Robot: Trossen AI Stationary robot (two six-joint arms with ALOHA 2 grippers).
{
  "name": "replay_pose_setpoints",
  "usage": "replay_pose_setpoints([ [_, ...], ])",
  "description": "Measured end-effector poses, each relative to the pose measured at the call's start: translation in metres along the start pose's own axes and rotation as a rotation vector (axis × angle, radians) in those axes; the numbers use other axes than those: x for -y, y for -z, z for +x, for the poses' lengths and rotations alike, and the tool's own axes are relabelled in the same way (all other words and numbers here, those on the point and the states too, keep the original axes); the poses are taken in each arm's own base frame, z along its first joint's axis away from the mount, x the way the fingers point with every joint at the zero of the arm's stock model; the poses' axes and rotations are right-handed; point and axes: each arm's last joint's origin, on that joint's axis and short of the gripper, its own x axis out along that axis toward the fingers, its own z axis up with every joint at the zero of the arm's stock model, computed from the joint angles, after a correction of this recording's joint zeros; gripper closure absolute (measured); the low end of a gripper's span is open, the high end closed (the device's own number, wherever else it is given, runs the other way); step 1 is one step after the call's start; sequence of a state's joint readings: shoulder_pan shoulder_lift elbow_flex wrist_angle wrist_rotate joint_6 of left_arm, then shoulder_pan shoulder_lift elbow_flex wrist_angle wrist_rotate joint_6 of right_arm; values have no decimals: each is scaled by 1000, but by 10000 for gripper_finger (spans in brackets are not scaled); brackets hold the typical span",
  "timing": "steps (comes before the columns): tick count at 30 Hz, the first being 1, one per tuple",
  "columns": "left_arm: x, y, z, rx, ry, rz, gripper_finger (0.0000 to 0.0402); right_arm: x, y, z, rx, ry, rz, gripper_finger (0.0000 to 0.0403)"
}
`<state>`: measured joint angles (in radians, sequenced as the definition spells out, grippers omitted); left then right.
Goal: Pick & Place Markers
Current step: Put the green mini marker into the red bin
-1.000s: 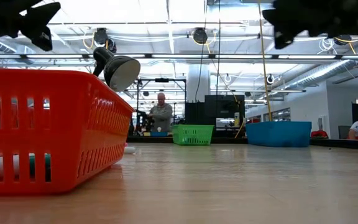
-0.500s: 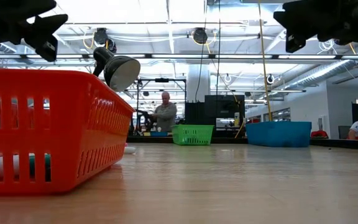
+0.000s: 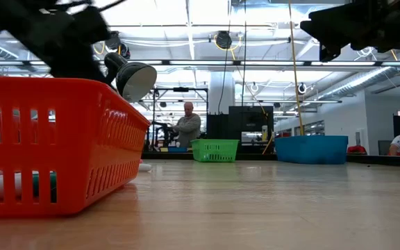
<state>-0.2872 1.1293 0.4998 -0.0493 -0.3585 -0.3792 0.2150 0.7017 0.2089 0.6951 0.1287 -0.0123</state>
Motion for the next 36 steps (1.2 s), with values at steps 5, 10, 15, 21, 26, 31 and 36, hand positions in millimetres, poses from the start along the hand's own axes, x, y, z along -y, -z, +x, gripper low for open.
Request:
replay_pose_setpoints([
  [5, 20, -15, 44, -207, -32, 142, 268, 0, 2, 1, -16, -1, 6, 307],
  [10, 24, -6, 79, -347, -46, 202, 267, -1, 5, 1, -44, -3, 3, 307],
  [15, 19, 7, 99, -462, 38, 220, 268, -1, 7, 1, -60, -4, 1, 307],
  [21, 9, 12, 108, -515, 63, 197, 268, -1, 6, 1, -56, -3, 1, 307],
  [26, 6, 11, 108, -511, 63, 181, 268, -1, 6, 1, -49, -2, 3, 307],
  [31, 6, 12, 107, -526, 45, 128, 297, -1, 6, 1, -50, -2, 2, 307],
  [36, 4, 13, 106, -546, 31, 120, 373, -1, 6, 1, -50, -2, 3, 307],
])
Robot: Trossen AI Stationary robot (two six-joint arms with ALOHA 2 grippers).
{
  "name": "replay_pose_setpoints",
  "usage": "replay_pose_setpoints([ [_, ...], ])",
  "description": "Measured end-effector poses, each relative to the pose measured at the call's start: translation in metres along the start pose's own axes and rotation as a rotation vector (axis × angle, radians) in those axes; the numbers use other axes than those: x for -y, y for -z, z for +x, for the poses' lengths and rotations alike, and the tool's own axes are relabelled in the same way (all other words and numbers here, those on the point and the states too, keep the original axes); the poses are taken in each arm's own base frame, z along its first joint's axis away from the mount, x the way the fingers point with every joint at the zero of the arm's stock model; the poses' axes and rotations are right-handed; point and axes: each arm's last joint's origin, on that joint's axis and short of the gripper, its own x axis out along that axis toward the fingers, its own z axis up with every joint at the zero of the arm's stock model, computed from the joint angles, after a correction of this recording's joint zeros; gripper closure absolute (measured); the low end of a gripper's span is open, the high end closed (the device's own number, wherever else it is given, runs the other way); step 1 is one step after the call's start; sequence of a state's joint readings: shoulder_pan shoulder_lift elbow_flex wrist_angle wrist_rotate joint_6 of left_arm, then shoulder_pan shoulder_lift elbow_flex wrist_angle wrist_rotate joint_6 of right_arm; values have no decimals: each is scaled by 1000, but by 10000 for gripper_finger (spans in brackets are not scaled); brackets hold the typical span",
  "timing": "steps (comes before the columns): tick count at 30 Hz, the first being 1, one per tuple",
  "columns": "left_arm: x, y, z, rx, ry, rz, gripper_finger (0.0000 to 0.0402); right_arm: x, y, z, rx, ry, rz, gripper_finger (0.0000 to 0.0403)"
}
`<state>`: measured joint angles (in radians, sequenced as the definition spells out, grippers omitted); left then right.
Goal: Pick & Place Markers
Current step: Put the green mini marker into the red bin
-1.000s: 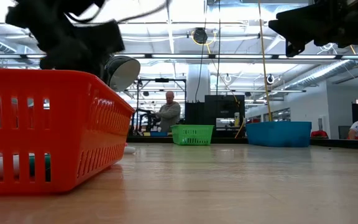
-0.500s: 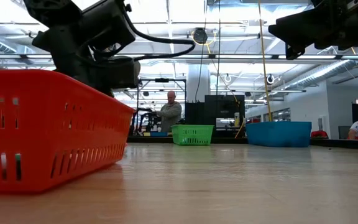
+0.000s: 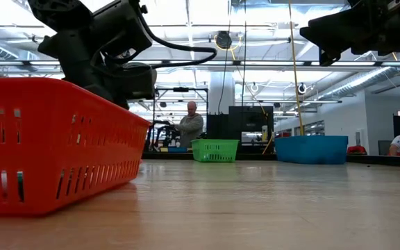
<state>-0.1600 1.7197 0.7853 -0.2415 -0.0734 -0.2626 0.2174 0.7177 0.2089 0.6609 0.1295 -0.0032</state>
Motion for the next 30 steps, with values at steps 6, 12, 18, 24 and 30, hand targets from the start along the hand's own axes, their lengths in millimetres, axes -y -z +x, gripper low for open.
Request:
replay_pose_setpoints([
  [6, 2, -2, -8, 25, -49, 84, 367, 0, 0, 0, 0, 1, 0, 307],
  [12, -2, -6, -44, 125, -135, 112, 369, 0, 0, 0, 0, 1, 0, 307],
  [18, 5, -6, -86, 266, -140, 120, 369, 0, 1, 0, -6, 1, -1, 307],
  [24, 37, 1, -109, 377, -26, 145, 369, 0, 0, 0, -5, 3, -1, 307],
  [30, 86, 10, -111, 472, 141, 177, 369, 0, 0, 0, 1, 3, -1, 307],
])
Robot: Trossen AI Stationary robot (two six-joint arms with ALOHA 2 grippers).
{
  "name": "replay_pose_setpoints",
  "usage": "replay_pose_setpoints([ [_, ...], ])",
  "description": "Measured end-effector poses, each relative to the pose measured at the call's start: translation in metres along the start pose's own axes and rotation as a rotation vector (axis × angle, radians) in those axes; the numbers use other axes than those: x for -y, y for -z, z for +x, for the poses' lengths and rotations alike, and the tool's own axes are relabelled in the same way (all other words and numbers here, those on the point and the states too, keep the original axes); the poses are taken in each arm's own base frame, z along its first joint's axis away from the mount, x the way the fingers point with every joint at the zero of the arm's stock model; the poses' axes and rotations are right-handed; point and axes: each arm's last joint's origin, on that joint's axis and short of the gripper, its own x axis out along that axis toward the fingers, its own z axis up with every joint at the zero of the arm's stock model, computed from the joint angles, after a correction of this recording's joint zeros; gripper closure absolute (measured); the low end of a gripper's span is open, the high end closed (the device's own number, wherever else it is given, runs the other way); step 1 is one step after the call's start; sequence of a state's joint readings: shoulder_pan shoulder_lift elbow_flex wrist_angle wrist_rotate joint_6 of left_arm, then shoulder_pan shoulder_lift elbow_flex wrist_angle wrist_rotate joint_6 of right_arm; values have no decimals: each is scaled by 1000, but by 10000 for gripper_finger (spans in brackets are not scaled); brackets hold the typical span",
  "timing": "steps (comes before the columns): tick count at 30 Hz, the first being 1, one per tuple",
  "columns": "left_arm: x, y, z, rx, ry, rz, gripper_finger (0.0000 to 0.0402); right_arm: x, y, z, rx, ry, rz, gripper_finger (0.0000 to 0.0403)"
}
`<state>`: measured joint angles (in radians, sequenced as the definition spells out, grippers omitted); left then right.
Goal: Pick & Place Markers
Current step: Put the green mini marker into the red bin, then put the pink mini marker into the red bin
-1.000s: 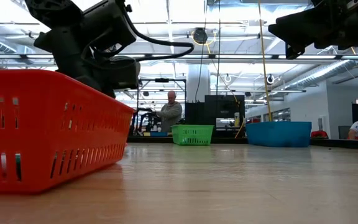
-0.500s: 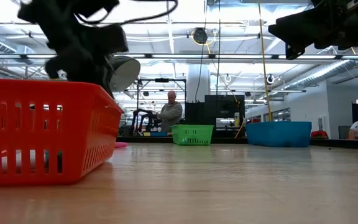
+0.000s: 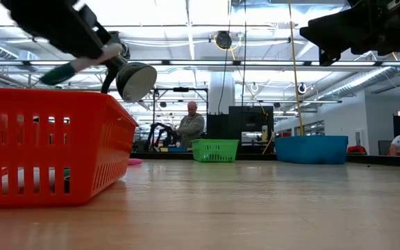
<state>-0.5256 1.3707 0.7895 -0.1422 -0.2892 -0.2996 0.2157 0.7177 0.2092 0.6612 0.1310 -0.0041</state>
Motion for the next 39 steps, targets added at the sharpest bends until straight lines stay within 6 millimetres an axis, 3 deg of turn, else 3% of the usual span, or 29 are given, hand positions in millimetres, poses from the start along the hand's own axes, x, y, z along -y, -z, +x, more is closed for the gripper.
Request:
replay_pose_setpoints([
  [4, 27, 3, 9, 64, 76, 39, 366, 0, 0, 0, 4, 0, 1, 307],
  [8, 35, 11, 23, 48, 89, 43, 363, 0, -1, 0, 8, 0, 2, 307],
  [15, 29, 11, 25, 30, 72, -60, 343, 0, -1, 0, 8, 0, 2, 307],
  [23, 20, 3, 20, 58, 59, -141, 258, 0, -1, 0, 8, 0, 2, 307],
  [27, 17, 3, 21, 43, 43, -102, 219, 0, -1, 0, 7, 0, 2, 307],
  [32, -6, 5, 10, -17, -123, -97, 204, 0, -1, 0, 7, 0, 2, 307],
  [39, -65, 7, -2, -151, -368, -211, 208, 0, -1, 0, 7, 0, 2, 307],
])
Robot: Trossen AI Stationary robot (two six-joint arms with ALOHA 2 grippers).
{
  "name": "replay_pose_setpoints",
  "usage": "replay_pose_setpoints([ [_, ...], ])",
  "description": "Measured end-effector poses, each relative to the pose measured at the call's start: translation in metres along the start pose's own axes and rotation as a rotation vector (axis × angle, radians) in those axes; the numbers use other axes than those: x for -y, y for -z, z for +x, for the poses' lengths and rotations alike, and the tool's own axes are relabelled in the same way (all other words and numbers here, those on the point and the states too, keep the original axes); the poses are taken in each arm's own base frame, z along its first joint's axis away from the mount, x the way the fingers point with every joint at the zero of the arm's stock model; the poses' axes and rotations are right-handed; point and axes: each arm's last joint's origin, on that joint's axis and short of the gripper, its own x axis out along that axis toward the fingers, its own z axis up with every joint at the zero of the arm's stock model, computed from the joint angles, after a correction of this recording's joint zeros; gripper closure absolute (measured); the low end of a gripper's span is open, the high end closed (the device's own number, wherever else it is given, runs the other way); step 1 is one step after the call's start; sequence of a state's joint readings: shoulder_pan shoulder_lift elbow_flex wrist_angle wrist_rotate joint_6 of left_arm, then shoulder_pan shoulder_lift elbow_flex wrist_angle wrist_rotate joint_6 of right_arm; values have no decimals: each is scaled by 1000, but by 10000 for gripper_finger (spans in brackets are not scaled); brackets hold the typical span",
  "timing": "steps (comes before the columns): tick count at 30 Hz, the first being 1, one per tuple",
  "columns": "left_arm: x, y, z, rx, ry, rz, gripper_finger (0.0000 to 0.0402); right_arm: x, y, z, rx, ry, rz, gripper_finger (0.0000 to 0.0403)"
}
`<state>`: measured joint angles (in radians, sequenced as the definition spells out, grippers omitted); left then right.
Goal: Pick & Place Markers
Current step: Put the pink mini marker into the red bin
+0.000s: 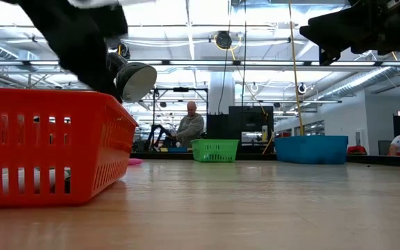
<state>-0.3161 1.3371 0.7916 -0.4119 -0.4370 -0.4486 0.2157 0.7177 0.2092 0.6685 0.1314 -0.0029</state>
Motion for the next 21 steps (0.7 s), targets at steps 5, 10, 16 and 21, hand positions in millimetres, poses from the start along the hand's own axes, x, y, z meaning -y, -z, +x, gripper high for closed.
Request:
replay_pose_setpoints([
  [5, -38, 0, 25, -155, -122, -81, 198, 0, 0, 0, -3, 0, -1, 307],
  [10, -64, 0, 45, -257, -115, -114, 200, 0, 1, 0, -15, 0, -2, 307],
  [16, -81, 3, 67, -335, -54, -121, 214, 0, 1, 0, -15, 2, -2, 307],
  [21, -92, 8, 85, -386, -65, -124, 219, 0, 2, 0, -16, 2, -3, 307],
])
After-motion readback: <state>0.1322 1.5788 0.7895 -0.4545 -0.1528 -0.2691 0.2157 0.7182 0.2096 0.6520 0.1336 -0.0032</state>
